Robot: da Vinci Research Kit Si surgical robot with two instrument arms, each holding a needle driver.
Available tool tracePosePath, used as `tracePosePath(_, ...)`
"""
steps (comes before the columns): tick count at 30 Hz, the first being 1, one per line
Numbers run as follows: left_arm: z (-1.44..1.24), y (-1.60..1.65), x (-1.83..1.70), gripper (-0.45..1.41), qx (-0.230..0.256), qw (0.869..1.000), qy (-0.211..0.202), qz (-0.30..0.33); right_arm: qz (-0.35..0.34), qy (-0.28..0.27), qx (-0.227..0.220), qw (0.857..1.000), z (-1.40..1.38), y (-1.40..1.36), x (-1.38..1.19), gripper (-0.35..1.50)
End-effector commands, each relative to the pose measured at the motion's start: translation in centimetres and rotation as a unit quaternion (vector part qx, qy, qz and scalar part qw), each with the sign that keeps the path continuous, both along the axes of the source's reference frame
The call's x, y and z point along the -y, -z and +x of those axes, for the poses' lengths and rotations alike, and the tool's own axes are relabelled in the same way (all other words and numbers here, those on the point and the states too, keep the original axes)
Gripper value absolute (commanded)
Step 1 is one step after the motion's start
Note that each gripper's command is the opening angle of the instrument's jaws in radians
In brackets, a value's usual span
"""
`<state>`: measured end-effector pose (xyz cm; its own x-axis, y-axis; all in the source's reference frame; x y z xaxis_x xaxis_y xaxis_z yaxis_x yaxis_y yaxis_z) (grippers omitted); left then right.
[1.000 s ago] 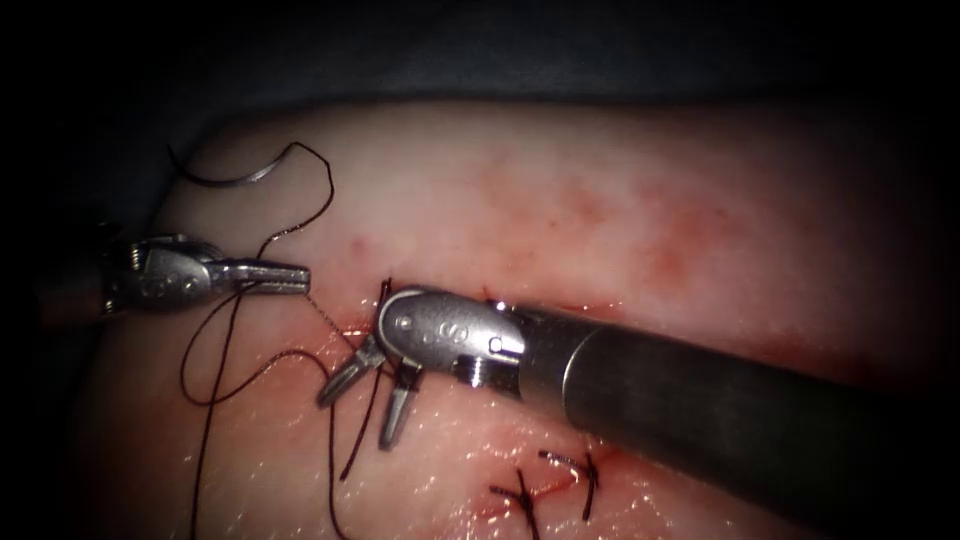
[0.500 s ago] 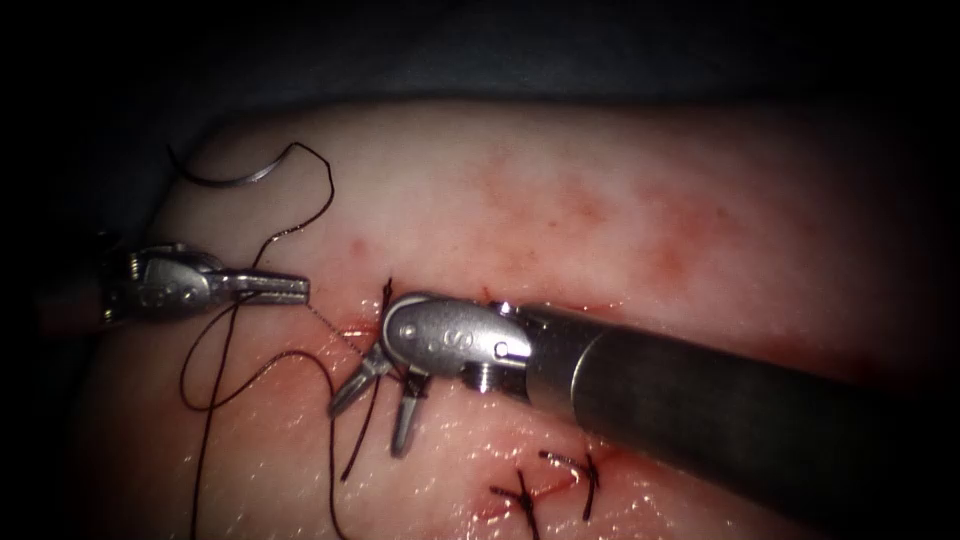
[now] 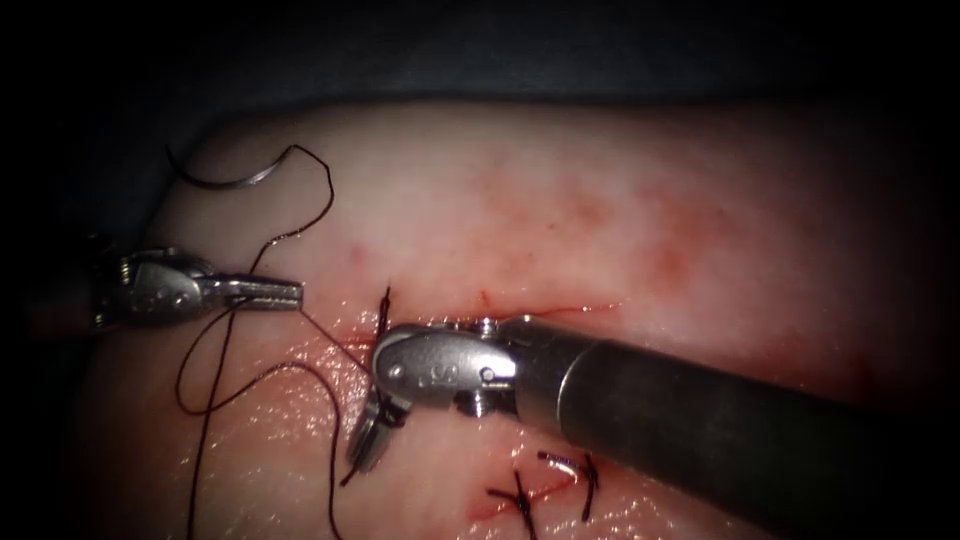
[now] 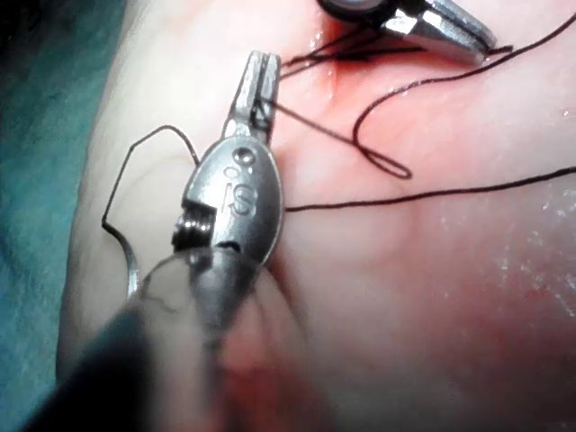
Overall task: Wound Closure
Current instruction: Pull the right arm up and the left arm down to secure the knot.
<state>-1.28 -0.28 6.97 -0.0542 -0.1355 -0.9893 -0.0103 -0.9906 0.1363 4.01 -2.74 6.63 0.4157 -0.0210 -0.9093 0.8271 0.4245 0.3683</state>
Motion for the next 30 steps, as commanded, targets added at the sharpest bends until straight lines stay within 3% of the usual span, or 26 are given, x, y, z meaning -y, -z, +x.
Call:
tracePosePath(1, -0.07, -0.02, -0.04, -0.45, 0.000, 1.000, 0.001, -0.002, 0.005, 0.002, 0.013, 1.000, 0.10, -0.01, -0.11, -0.35)
tracePosePath(6, -0.09, 0.02, 0.08, -0.45, -0.001, 1.000, 0.003, -0.007, 0.014, -0.005, 0.024, 1.000, 0.08, -0.08, -0.29, -0.35)
tracePosePath(17, -0.20, -0.02, 0.65, -0.45, -0.023, 1.000, -0.017, -0.007, 0.077, -0.107, 0.003, 0.991, -0.03, -0.07, -1.07, -0.35)
tracePosePath(30, -0.40, 0.14, 1.33, -0.45, -0.056, 0.997, -0.057, -0.009, 0.119, -0.174, 0.000, 0.977, -0.21, -0.31, -1.62, -0.35)
